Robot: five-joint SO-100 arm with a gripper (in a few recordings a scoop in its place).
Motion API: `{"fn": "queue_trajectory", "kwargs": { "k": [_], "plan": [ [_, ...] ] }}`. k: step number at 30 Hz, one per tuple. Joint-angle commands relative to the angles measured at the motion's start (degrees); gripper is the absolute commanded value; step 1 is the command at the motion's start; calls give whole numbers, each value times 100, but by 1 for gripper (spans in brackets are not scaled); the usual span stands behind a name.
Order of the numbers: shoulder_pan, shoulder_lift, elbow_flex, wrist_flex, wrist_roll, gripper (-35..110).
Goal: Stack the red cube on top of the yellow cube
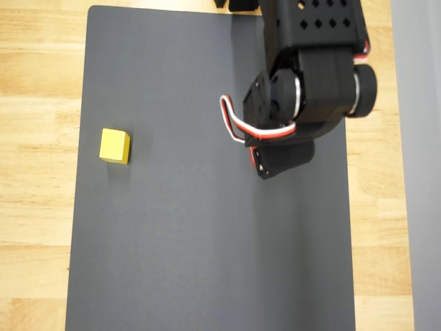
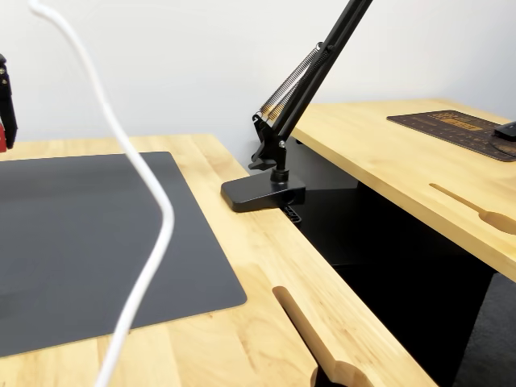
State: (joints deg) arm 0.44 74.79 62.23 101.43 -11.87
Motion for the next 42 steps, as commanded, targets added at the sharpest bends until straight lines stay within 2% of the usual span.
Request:
{"fn": "queue_trajectory", "kwargs": {
  "k": [1,18,42],
  "plan": [
    [316,413,272,9,-281,6],
    [264,1002,686,-97,-202,6],
    [738,984,1354,-589,-976,6]
  ]
}}
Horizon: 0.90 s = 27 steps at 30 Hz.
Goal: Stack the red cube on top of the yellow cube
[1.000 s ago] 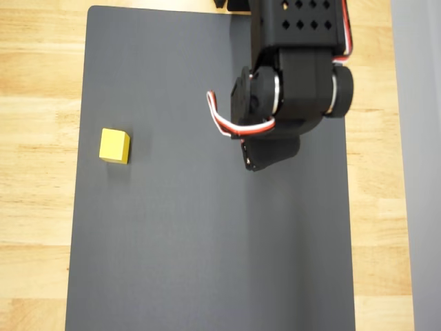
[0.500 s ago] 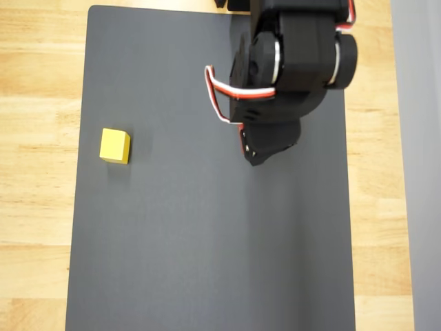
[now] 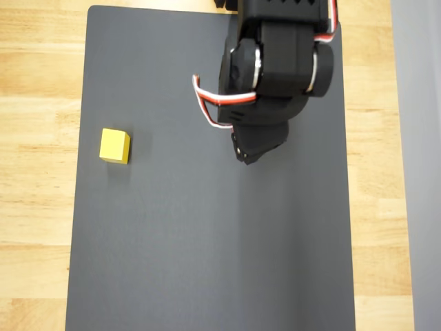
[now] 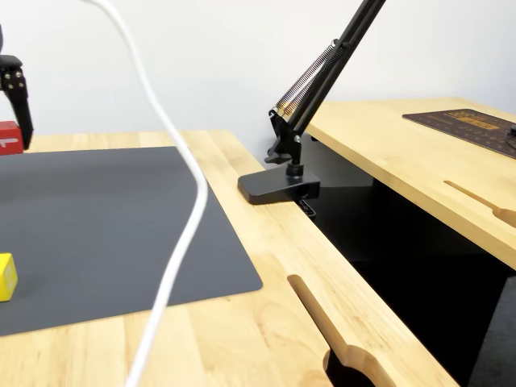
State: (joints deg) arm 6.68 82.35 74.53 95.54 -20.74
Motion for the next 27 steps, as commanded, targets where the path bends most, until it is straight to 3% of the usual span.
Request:
{"fn": "queue_trajectory", "kwargs": {
  "k": [1,6,27],
  "plan": [
    [141,202,149,-35,-97,6],
    [123,325,334,-26,-211,0],
    [686,1846,1564,158,-439,0]
  ]
}}
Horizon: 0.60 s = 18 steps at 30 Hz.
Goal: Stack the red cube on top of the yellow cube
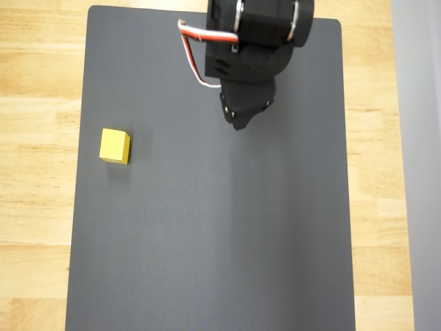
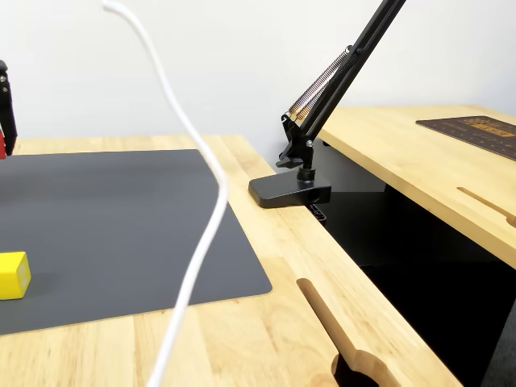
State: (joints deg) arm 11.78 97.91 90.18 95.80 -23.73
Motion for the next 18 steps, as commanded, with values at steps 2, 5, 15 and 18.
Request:
{"fn": "queue_trajectory", "kwargs": {
  "k": [2,5,15,18],
  "plan": [
    [334,343,-9,167,-185,0],
    [598,387,-26,193,-246,0],
    [1784,343,-343,193,-510,0],
    [2092,105,-633,202,-571,0]
  ]
}}
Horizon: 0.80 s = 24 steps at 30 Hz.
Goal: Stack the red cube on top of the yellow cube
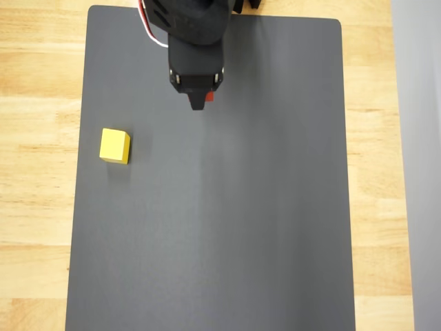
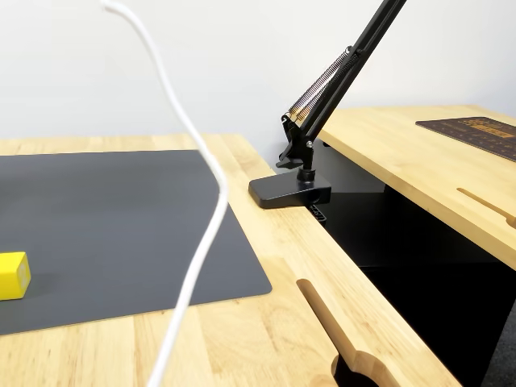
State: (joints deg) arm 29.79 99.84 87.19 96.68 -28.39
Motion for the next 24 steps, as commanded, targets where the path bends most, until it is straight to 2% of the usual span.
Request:
{"fn": "queue_trajectory", "kwargs": {
  "k": [1,16,24],
  "plan": [
    [378,-185,-439,105,-105,0],
    [1336,-1257,-1749,-18,-211,0],
    [1740,-2426,-3243,229,-272,0]
  ]
}}
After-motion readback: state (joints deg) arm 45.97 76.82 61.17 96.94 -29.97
